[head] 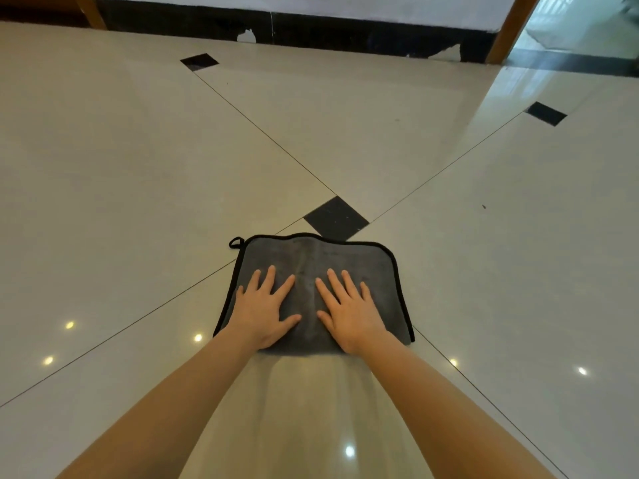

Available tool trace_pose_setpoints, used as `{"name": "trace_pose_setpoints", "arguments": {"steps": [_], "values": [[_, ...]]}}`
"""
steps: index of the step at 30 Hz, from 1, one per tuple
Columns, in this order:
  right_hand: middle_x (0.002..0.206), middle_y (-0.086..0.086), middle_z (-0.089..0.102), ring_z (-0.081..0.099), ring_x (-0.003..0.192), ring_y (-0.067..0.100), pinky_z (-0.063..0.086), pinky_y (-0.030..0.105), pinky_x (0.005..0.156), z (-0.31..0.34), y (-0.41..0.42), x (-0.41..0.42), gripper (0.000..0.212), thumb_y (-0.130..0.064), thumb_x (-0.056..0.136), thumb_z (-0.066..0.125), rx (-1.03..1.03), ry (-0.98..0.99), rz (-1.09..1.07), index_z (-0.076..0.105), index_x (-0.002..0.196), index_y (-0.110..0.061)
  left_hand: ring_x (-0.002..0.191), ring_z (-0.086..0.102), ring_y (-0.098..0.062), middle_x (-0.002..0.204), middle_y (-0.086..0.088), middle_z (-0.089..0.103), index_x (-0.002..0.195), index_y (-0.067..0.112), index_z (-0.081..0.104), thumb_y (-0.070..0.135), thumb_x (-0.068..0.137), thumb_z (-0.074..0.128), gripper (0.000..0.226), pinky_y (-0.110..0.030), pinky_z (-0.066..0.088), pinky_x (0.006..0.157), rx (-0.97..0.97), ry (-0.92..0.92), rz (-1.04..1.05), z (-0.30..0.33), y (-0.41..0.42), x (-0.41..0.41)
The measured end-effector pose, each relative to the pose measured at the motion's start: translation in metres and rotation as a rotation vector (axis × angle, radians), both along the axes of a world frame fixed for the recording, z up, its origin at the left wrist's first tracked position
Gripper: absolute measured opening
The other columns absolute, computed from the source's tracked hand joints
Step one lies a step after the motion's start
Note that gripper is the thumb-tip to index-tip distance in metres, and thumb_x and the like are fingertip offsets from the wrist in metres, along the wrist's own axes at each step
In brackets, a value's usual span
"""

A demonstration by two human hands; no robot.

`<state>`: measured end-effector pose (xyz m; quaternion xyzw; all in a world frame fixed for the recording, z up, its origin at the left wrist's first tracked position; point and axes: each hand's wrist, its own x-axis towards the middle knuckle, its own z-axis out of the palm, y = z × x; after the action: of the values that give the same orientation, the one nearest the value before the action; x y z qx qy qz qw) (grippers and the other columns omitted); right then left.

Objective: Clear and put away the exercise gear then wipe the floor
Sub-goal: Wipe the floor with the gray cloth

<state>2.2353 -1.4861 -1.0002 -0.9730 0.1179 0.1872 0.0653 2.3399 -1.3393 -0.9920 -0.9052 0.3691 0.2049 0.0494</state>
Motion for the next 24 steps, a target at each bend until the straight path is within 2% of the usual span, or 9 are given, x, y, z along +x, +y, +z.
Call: {"name": "trace_pose_setpoints", "arguments": {"steps": [3,5,7,8,10,12,16,21,24], "values": [[0.156,0.005,-0.018,-0.015,0.144,0.028,-0.006,0.049,0.114,0.0,0.023,-0.031,0.062,-0.051,0.096,0.006,-0.047,-0.001,-0.018,-0.015,0.147,-0.022,0.144,-0.01,-0.032,0.157,-0.007,-0.016,0.147,0.034,-0.014,0.066,0.089,0.029,0.079,-0.051,0.007,0.116,0.053,-0.018,-0.025,0.002,0.016,-0.024],[0.157,0.01,0.007,0.011,0.144,0.033,0.009,0.052,0.111,0.0,0.041,-0.055,0.066,-0.051,0.09,0.002,-0.07,-0.055,-0.064,0.004,0.148,-0.019,0.143,-0.011,-0.035,0.155,-0.01,-0.02,0.144,0.03,-0.022,0.073,0.083,0.013,0.082,-0.053,0.006,0.114,0.077,-0.043,-0.073,-0.002,0.034,-0.046],[0.142,0.01,0.045,0.045,0.129,0.033,0.031,0.052,0.104,-0.008,0.057,-0.081,0.064,-0.051,0.093,0.011,0.007,-0.098,-0.131,0.039,0.139,-0.018,0.142,0.011,-0.042,0.155,-0.017,-0.003,0.146,0.021,-0.014,0.074,0.077,-0.002,0.088,-0.061,0.024,0.107,-0.003,-0.133,-0.101,-0.007,0.053,-0.07],[0.137,0.008,0.052,0.047,0.126,0.031,0.032,0.051,0.106,-0.01,0.065,-0.095,0.061,-0.05,0.097,0.009,0.036,-0.102,-0.14,0.045,0.134,-0.019,0.135,0.029,-0.044,0.152,-0.019,0.016,0.149,0.017,-0.001,0.073,0.081,0.001,0.088,-0.063,0.038,0.097,-0.039,-0.133,-0.083,-0.012,0.063,-0.08],[0.136,0.005,0.054,0.038,0.128,0.026,0.015,0.047,0.111,-0.014,0.078,-0.122,0.06,-0.048,0.097,0.002,0.024,-0.113,-0.125,0.043,0.132,-0.022,0.125,0.04,-0.043,0.14,-0.02,0.043,0.15,0.017,0.011,0.072,0.085,0.012,0.085,-0.06,0.048,0.08,-0.095,-0.143,-0.068,-0.02,0.08,-0.097],[0.136,0.002,0.053,0.036,0.128,0.023,0.01,0.042,0.11,-0.012,0.084,-0.141,0.056,-0.05,0.097,0.006,0.001,-0.16,-0.095,0.043,0.132,-0.024,0.124,0.038,-0.039,0.136,-0.019,0.048,0.15,0.018,0.013,0.074,0.083,0.015,0.087,-0.058,0.048,0.08,-0.117,-0.141,-0.081,-0.025,0.091,-0.11],[0.129,-0.002,0.059,0.056,0.12,0.019,0.044,0.037,0.098,-0.002,0.084,-0.155,0.052,-0.056,0.079,0.035,0.037,-0.202,-0.089,0.054,0.121,-0.032,0.112,0.059,-0.034,0.128,-0.013,0.058,0.135,0.023,0.044,0.077,0.08,0.012,0.083,-0.047,0.054,0.075,-0.102,-0.127,-0.086,-0.016,0.1,-0.116],[0.125,-0.004,0.061,0.06,0.115,0.017,0.05,0.036,0.09,0.004,0.071,-0.162,0.053,-0.058,0.076,0.039,0.041,-0.214,-0.047,0.061,0.117,-0.033,0.117,0.057,-0.026,0.134,-0.009,0.054,0.13,0.029,0.052,0.081,0.073,0.03,0.08,-0.036,0.048,0.084,-0.078,-0.12,-0.163,-0.008,0.115,-0.118],[0.129,-0.004,0.059,0.057,0.118,0.016,0.046,0.037,0.095,0.004,0.067,-0.166,0.055,-0.061,0.078,0.037,0.026,-0.178,-0.045,0.058,0.122,-0.036,0.114,0.059,-0.026,0.132,-0.008,0.056,0.132,0.03,0.049,0.079,0.078,0.02,0.078,-0.031,0.045,0.084,-0.042,-0.147,-0.178,-0.006,0.115,-0.118]]}}
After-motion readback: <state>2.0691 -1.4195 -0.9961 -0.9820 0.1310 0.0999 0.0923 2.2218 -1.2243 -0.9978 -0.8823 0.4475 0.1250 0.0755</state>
